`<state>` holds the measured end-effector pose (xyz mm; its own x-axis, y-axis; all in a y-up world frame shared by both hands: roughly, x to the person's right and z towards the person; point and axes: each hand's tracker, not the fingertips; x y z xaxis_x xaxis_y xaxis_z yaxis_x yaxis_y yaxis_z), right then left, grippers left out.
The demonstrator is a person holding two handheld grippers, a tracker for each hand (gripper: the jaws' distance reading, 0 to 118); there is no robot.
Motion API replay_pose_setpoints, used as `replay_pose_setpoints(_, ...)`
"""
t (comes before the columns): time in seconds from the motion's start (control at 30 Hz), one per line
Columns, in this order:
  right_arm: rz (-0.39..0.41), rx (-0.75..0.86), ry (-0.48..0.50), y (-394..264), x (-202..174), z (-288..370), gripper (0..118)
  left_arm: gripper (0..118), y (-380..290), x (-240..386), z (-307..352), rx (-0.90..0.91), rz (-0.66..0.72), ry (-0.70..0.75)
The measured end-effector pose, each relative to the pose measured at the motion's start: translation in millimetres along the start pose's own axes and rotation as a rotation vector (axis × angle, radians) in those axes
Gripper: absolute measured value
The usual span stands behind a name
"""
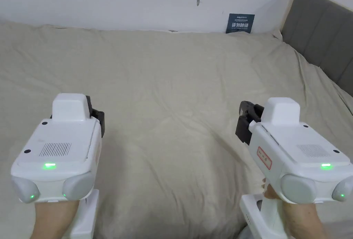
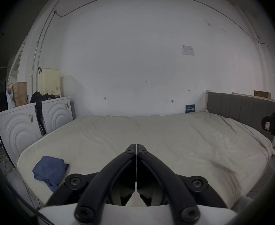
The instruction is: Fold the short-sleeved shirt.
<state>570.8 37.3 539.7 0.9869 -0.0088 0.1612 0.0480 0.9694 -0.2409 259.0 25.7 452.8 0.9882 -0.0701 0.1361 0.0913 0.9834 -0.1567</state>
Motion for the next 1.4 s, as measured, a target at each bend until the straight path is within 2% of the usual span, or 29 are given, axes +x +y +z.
replay_pose_setpoints(0.07,-0.010,-0.007,0.002,-3.3,1.7,-1.8,2,1,-2.0,-2.6,3.0,-0.006,0.002,0.000)
replay_pose_setpoints(0.13,-0.019,-0.005,0.002,-2.1,-4.5,3.7,2,10,-2.4,-2.1,4.3,-0.005,-0.001,0.002)
replay_pose_setpoints(0.17,-0.019,-0.006,-0.002,-2.3,-5.0,3.9,8,25,-1.7,-4.1,5.4,-0.007,0.001,0.001)
replay_pose_setpoints(0.2,-0.018,-0.004,-0.008,-2.4,-5.5,4.1,20,39,-0.9,-4.3,5.9,-0.010,0.006,0.005)
replay_pose_setpoints(0.23,-0.018,-0.003,-0.010,0.0,-8.8,6.0,38,56,0.0,-5.2,6.6,-0.012,0.018,0.005)
replay_pose_setpoints(0.27,-0.018,-0.002,-0.007,0.5,-9.5,6.6,60,80,0.9,-6.2,7.0,-0.013,0.029,-0.002)
replay_pose_setpoints(0.3,-0.019,-0.003,0.001,1.2,-10.4,7.1,72,94,1.7,-7.9,6.4,-0.015,0.034,-0.004)
replay_pose_setpoints(0.33,-0.016,-0.007,0.008,1.9,-11.6,7.4,80,105,1.8,-7.9,6.5,-0.014,0.036,-0.004)
replay_pose_setpoints(0.37,-0.011,-0.007,0.009,4.0,-10.7,6.0,81,110,2.0,-7.7,6.9,-0.011,0.033,-0.004)
replay_pose_setpoints(0.43,0.005,0.003,0.007,5.0,-14.0,7.4,86,113,3.0,-7.4,8.9,0.004,0.020,0.001)
replay_pose_setpoints(0.47,0.007,0.004,0.008,5.8,-14.8,7.7,96,117,3.6,-7.4,9.2,0.008,0.017,0.002)
replay_pose_setpoints(0.53,0.005,-0.001,0.010,7.5,-15.7,7.9,117,118,4.8,-6.8,11.2,0.005,0.021,-0.001)
replay_pose_setpoints(1.4,-0.013,0.016,0.009,10.4,-15.2,7.2,118,118,7.0,-6.5,12.5,0.029,-0.004,0.003)
